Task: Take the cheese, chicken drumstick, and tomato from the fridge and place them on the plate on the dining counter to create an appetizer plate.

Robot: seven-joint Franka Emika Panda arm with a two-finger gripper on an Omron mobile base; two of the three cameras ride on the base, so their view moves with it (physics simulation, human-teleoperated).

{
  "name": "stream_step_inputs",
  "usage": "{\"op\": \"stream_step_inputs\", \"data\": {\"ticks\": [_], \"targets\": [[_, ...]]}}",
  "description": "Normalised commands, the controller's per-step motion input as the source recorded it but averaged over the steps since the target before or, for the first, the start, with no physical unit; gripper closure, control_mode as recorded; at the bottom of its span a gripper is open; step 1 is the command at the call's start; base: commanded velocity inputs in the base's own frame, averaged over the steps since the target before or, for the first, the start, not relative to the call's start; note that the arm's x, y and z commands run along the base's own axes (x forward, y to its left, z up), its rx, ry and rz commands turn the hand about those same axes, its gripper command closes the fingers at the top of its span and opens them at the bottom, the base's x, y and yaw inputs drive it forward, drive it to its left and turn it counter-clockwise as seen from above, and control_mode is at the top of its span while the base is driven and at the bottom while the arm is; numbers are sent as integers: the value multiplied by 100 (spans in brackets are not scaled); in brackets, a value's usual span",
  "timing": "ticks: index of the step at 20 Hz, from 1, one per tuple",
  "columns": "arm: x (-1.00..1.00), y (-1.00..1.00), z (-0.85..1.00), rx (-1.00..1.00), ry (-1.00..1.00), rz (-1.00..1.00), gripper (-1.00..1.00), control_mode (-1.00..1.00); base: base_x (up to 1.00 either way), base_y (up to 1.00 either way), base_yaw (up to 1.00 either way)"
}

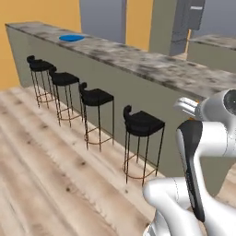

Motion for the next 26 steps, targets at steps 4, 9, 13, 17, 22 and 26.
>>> {"op": "stream_step_inputs", "data": {"ticks": [4,9,13,17,22,26], "targets": [[0,0,0,0,0,0,100,100,100,100,-36],[0,0,0,0,0,0,100,100,100,100,-25],[0,0,0,0,0,0,100,100,100,100,-22],[0,0,0,0,0,0,100,100,100,100,-21],[0,0,0,0,0,0,100,100,100,100,-22],[0,0,0,0,0,0,100,100,84,100,-22]]}}
